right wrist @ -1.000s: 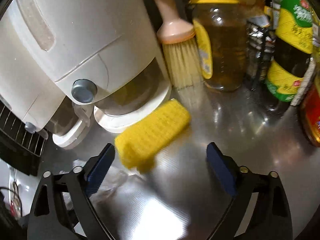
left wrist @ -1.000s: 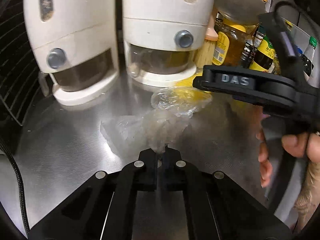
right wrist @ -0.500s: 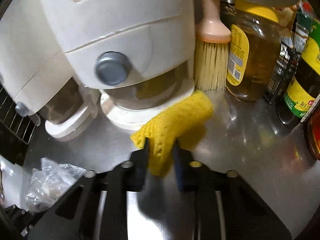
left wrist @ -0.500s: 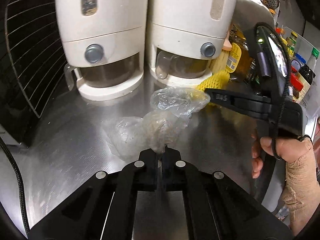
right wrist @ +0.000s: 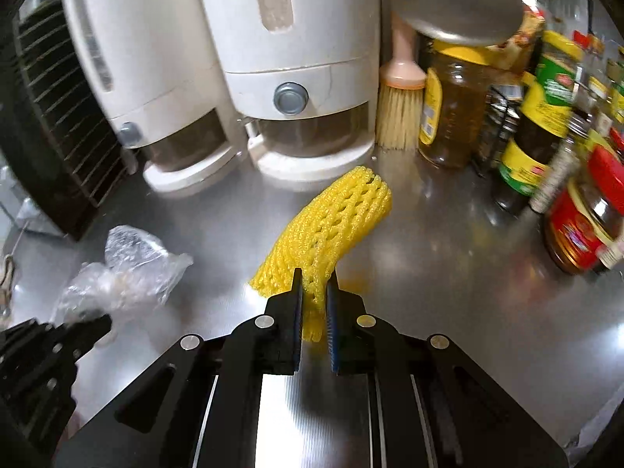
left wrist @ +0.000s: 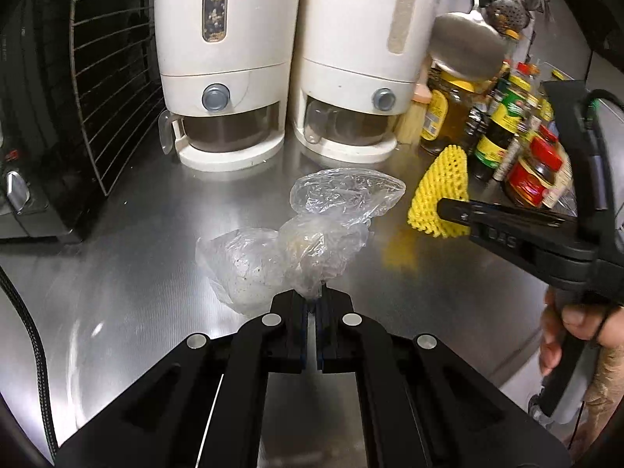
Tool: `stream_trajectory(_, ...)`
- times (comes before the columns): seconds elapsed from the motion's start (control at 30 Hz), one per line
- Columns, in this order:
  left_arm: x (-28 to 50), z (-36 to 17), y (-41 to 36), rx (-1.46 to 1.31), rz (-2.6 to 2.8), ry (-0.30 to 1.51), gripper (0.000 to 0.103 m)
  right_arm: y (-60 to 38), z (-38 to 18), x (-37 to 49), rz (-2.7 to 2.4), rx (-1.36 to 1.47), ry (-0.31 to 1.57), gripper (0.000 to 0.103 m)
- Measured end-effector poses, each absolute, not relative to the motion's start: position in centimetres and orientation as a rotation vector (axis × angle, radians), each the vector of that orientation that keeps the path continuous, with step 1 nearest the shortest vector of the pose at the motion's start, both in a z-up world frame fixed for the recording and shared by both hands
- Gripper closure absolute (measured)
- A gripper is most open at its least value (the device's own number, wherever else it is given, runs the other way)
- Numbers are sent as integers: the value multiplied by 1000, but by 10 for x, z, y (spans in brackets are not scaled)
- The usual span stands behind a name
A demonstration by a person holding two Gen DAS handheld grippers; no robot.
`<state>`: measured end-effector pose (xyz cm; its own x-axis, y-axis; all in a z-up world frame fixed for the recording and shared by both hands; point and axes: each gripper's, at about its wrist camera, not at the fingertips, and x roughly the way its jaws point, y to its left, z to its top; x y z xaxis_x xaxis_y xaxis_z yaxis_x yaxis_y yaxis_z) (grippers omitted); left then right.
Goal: Collect trash
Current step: 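Carry the film and yellow net down over the floor bin and open both tools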
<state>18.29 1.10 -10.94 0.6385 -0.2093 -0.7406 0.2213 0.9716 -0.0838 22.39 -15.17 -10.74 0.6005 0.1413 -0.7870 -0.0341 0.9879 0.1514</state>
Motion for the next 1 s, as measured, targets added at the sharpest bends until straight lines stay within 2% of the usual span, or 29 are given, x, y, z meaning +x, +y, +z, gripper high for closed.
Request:
stream_trajectory(0.53,63,-81,-16,34,-277,769,102,-188,-48,63,147,112,823,91)
stream_trajectory(0.77,16,-89,-32,51,-273,760,102,-206,-53,4,176,120,811,91)
stream_trajectory(1.0,-25,-119,-41,59,-263,775,102,-213,-83,-46,185,109,816,91)
